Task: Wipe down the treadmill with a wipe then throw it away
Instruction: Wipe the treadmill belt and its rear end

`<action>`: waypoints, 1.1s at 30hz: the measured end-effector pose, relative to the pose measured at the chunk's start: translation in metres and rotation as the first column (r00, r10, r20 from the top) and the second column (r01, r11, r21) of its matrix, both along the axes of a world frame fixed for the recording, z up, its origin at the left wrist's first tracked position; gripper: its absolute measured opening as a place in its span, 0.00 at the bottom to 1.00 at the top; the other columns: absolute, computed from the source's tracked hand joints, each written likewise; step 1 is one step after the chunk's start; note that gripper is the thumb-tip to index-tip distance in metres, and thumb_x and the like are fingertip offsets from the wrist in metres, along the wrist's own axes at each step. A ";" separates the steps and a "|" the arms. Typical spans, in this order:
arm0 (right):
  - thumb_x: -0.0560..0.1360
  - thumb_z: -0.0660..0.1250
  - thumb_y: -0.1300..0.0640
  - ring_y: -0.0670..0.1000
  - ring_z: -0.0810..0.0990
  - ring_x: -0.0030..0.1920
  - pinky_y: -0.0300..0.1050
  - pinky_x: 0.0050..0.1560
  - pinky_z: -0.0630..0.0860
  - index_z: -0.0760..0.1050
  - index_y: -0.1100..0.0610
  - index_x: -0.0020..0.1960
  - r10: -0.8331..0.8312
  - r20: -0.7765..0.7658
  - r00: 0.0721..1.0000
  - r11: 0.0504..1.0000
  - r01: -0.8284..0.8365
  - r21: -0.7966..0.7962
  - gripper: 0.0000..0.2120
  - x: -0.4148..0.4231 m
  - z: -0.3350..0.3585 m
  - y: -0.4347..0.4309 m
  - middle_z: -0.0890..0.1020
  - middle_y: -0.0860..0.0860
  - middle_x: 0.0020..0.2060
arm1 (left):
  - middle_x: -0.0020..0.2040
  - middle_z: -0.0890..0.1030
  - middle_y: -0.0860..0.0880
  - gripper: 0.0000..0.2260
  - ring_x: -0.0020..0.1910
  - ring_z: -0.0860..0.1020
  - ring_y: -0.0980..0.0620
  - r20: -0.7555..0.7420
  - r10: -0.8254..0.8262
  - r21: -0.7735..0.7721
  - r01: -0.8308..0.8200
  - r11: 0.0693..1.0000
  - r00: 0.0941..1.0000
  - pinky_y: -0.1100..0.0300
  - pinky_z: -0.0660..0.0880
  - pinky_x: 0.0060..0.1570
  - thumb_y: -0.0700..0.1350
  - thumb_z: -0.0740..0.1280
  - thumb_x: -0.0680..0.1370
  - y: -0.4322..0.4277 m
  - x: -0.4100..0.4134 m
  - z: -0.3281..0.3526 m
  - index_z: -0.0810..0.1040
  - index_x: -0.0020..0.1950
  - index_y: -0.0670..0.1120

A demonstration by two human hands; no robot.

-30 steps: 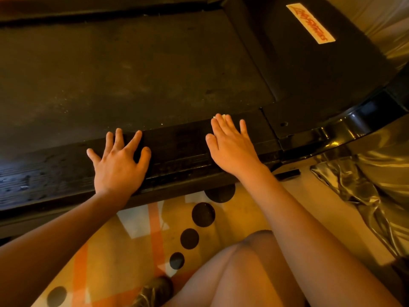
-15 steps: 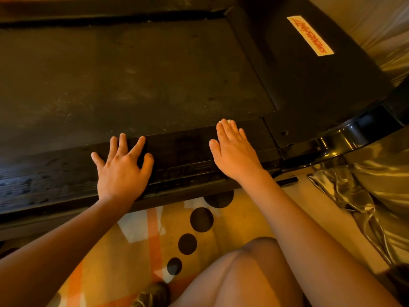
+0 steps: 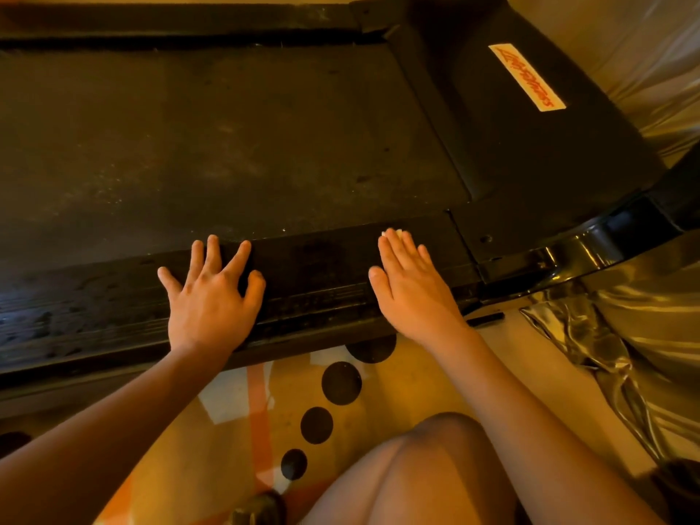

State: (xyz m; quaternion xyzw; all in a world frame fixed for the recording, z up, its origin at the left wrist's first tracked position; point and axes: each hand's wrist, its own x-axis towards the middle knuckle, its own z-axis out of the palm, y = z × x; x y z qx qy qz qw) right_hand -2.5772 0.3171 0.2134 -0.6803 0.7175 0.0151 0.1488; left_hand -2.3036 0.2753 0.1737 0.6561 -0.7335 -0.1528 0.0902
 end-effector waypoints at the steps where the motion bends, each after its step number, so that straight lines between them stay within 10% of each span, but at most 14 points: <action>1: 0.84 0.37 0.40 0.47 0.35 0.81 0.46 0.79 0.34 0.40 0.52 0.84 0.007 -0.004 1.000 1.000 -0.007 -0.005 0.31 0.002 0.000 0.019 0.41 0.48 0.83 | 0.84 0.52 0.44 0.26 0.83 0.45 0.44 0.002 0.002 0.003 -0.002 1.000 1.000 0.31 0.41 0.76 0.60 0.50 0.85 0.000 0.001 0.000 0.55 0.83 0.57; 25: 0.87 0.39 0.44 0.50 0.39 0.82 0.53 0.80 0.36 0.43 0.53 0.84 -0.084 0.007 0.996 0.996 0.084 0.029 0.29 -0.009 0.000 -0.043 0.44 0.50 0.84 | 0.83 0.54 0.43 0.29 0.83 0.48 0.43 0.028 -0.014 -0.033 0.015 0.999 1.000 0.29 0.44 0.75 0.65 0.51 0.84 -0.002 0.000 -0.004 0.58 0.83 0.56; 33: 0.84 0.35 0.40 0.46 0.34 0.81 0.46 0.77 0.31 0.40 0.50 0.83 -0.071 -0.014 0.997 0.997 0.071 -0.024 0.30 -0.009 -0.001 0.052 0.40 0.46 0.83 | 0.83 0.54 0.43 0.28 0.83 0.47 0.43 0.014 -0.011 -0.030 0.012 0.999 1.000 0.30 0.43 0.75 0.64 0.51 0.84 -0.001 0.000 -0.001 0.58 0.83 0.56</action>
